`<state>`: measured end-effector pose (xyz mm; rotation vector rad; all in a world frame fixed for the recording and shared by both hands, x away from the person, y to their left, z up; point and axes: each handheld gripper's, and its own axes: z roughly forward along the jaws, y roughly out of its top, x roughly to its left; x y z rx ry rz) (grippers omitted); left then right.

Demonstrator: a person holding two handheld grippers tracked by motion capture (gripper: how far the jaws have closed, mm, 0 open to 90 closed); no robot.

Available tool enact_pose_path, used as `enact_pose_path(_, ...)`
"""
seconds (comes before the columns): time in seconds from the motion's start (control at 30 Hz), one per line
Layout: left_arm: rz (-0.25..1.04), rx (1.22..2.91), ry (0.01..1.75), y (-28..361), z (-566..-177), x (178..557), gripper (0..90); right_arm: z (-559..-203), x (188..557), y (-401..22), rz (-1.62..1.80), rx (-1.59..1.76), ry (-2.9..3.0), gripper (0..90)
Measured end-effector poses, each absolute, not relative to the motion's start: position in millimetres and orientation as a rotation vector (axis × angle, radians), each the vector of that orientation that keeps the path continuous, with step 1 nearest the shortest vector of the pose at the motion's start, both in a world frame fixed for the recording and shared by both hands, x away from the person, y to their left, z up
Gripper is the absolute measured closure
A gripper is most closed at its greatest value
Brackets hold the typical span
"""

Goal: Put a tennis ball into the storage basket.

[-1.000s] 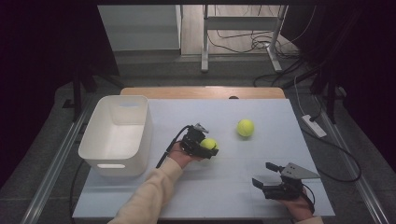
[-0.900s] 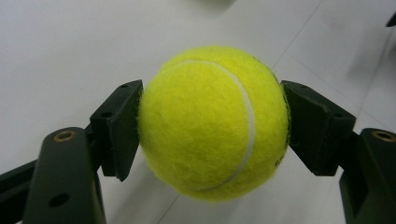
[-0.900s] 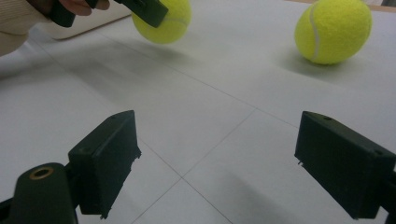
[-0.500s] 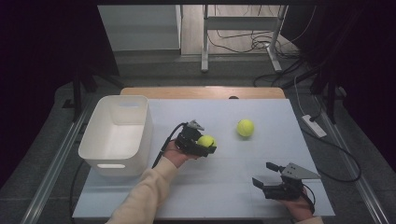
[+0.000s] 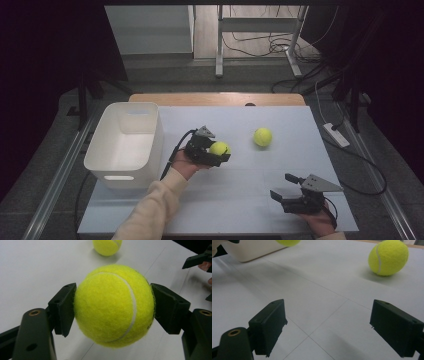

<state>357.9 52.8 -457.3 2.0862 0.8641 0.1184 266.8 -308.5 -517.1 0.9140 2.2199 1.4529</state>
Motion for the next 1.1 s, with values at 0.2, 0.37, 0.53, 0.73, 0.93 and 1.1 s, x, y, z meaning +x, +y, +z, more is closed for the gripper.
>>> enact_pose_path(0.2,0.143,2.070,0.858,57,-449,356,26.9,-517,267,-309,1.457,0.917,2.212,13.6)
enact_pose_path(0.37,0.153,2.045,0.853,59,-443,355,26.9,-517,267,-309,1.456,0.916,2.211,13.7)
enact_pose_path(0.53,0.177,2.034,0.855,61,-438,354,26.9,-517,267,-309,1.455,0.915,2.210,13.6)
enact_pose_path(0.73,0.200,2.012,0.851,66,-433,352,26.9,-517,267,-309,1.454,0.919,2.205,13.7)
enact_pose_path(0.93,0.222,2.003,0.851,70,-425,352,26.9,-517,267,-309,1.452,0.920,2.205,13.7)
enact_pose_path(1.1,0.239,1.992,0.844,73,-417,351,26.9,-517,267,-309,1.453,0.920,2.205,13.7)
